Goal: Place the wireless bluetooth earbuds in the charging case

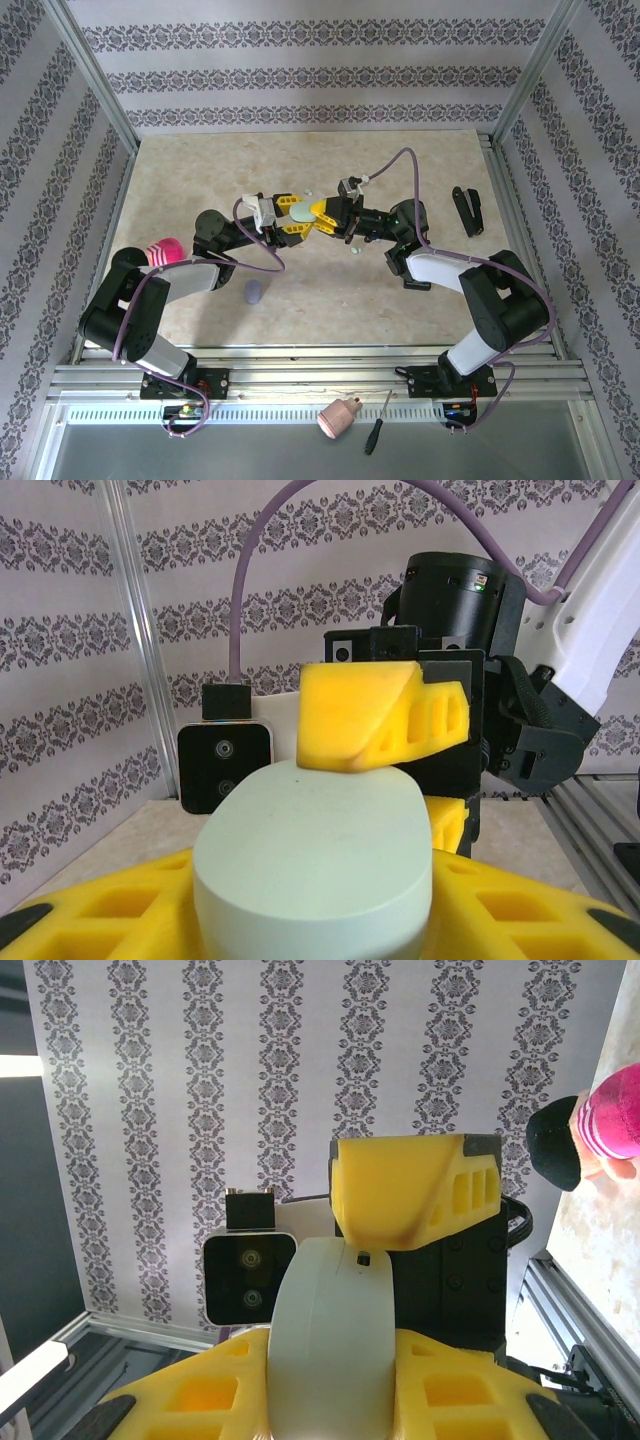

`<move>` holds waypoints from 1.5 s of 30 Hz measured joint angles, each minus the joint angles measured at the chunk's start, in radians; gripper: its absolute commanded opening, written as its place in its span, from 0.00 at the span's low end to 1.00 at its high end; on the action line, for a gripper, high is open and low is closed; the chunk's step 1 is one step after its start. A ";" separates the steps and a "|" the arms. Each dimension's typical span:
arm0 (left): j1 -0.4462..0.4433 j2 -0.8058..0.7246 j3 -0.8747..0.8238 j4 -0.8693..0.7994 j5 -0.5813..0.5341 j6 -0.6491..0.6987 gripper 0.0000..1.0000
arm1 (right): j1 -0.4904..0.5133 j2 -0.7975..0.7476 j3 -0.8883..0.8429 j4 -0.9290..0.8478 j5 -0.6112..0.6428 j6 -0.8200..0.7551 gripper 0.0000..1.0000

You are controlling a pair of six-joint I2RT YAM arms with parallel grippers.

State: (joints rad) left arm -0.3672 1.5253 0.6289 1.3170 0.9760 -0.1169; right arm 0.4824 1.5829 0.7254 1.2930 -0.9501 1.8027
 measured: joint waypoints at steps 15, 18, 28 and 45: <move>-0.006 0.000 0.000 -0.008 0.007 0.003 0.29 | 0.000 0.000 -0.002 0.013 0.021 -0.021 0.70; -0.006 0.000 0.000 -0.009 0.006 0.003 0.29 | -0.005 0.000 -0.015 0.018 0.041 -0.052 0.75; -0.006 -0.011 -0.019 -0.057 -0.010 0.011 0.29 | -0.095 -0.065 -0.051 -0.072 0.056 -0.284 0.78; -0.006 -0.177 -0.064 -0.396 -0.041 0.016 0.26 | -0.139 -0.236 0.048 -0.697 0.100 -0.942 0.80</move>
State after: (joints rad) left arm -0.3737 1.3483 0.5644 0.9215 0.9348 -0.1009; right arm 0.3435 1.3472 0.7738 0.5957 -0.8501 0.8604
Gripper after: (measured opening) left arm 0.365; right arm 0.793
